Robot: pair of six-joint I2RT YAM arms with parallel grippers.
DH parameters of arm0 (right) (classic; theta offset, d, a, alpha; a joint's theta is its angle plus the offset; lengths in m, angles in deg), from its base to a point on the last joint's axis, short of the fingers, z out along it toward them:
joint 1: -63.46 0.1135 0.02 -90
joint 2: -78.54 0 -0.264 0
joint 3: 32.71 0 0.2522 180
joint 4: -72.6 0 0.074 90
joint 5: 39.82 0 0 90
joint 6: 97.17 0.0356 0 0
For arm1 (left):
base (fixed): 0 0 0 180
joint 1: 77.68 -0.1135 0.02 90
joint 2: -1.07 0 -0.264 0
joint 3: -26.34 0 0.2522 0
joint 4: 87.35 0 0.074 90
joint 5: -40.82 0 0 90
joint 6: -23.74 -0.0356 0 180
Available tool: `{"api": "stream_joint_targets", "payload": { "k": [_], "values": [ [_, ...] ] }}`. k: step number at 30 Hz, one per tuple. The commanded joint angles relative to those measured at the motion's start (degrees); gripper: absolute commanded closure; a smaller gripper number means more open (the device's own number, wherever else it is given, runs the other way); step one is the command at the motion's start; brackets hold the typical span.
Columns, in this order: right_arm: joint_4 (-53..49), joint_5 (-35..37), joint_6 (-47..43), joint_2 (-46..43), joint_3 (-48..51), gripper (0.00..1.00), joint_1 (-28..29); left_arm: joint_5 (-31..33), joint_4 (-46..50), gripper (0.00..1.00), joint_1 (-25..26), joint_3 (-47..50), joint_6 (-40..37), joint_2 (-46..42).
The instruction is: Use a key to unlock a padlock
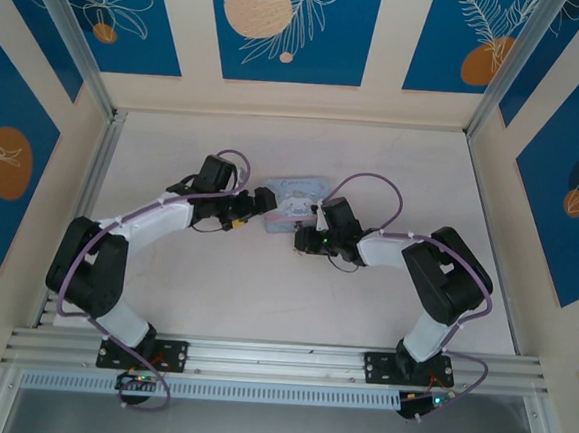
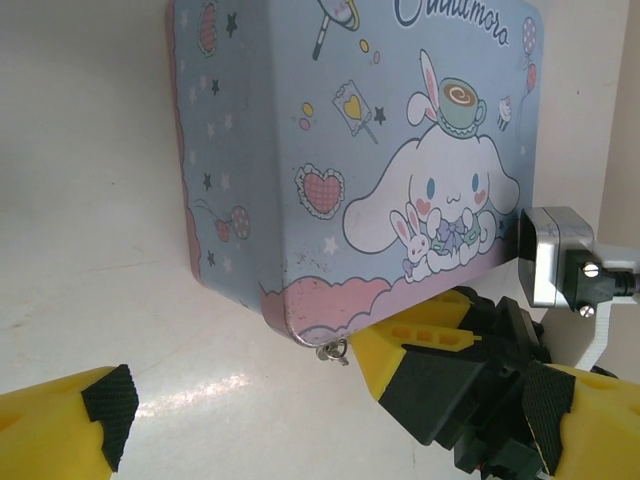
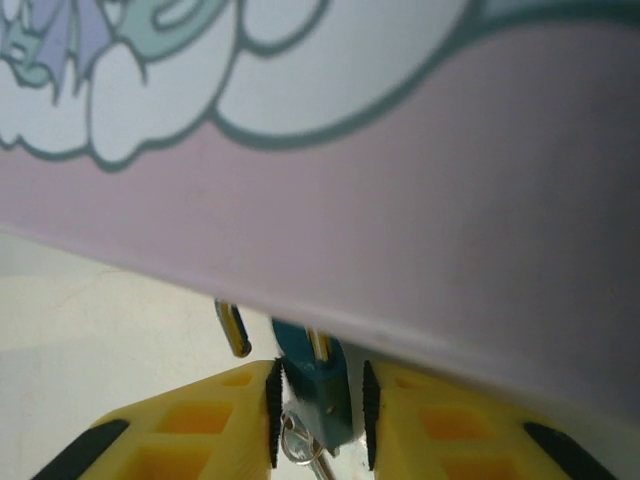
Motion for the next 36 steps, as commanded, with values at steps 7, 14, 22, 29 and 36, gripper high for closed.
{"api": "stream_joint_targets", "payload": {
  "k": [7,14,22,29,36],
  "values": [
    [0.78,-0.04,0.55,0.06,0.27,0.98,0.43,-0.09,2.27,0.00,-1.60,-3.86,-3.35,2.47],
    [1.11,-1.29,3.56,-1.14,1.72,1.00,-0.01,6.55,8.48,0.00,-1.25,-8.15,-8.38,5.44],
    [1.46,-1.73,7.77,-1.75,2.94,1.00,-0.19,15.01,12.25,0.00,2.51,-11.14,-12.96,9.24],
    [0.74,-1.15,12.40,-2.11,3.29,1.00,-0.27,21.07,14.08,0.00,5.10,-11.14,-14.55,11.82],
    [1.69,0.00,21.63,-1.45,3.68,1.00,-0.01,20.55,11.50,0.00,6.03,-7.08,-12.09,12.01]
  ]
}}
